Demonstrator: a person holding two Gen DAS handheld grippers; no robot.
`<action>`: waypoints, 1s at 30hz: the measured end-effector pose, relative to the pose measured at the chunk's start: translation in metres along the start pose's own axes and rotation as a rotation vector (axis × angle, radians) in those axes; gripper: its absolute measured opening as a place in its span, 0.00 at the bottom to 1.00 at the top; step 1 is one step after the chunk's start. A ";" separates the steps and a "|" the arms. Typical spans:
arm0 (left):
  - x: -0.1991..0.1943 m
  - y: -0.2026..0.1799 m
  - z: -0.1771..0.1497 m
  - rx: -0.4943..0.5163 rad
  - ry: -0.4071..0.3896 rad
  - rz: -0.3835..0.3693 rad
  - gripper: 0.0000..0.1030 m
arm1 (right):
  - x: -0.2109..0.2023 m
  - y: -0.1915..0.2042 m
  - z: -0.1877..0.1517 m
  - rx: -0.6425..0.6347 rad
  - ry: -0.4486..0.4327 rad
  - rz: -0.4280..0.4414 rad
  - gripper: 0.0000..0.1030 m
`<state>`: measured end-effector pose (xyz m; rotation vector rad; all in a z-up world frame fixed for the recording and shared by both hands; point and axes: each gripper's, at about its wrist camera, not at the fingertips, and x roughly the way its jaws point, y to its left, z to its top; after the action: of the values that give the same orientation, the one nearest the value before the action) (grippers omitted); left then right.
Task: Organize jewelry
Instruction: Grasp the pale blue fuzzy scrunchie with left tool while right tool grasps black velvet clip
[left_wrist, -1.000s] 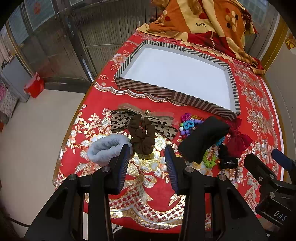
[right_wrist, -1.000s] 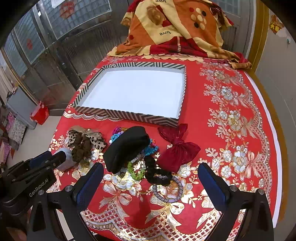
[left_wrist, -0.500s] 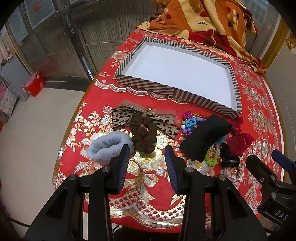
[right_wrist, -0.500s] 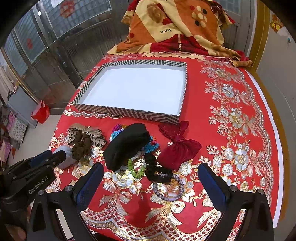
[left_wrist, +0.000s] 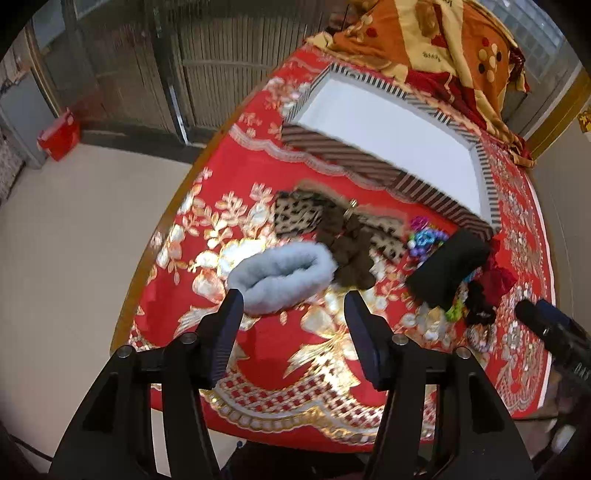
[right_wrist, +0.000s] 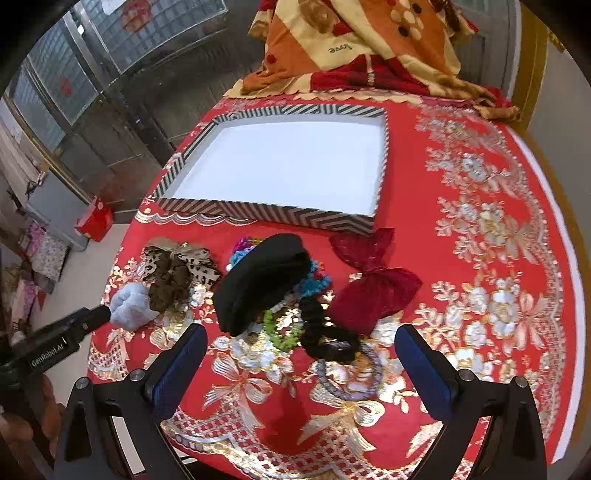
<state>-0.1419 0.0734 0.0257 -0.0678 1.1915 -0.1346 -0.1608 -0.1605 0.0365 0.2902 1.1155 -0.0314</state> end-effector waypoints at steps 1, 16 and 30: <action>0.004 0.003 -0.001 -0.003 0.018 -0.010 0.55 | 0.002 0.001 0.002 -0.001 0.003 0.009 0.98; 0.037 0.007 0.017 0.123 0.025 -0.011 0.61 | 0.048 0.006 0.038 -0.012 0.045 0.053 0.95; 0.061 0.023 0.032 0.125 0.040 -0.047 0.30 | 0.084 0.007 0.042 -0.004 0.090 0.165 0.25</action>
<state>-0.0886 0.0874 -0.0217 0.0168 1.2191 -0.2524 -0.0851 -0.1538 -0.0198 0.3824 1.1777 0.1309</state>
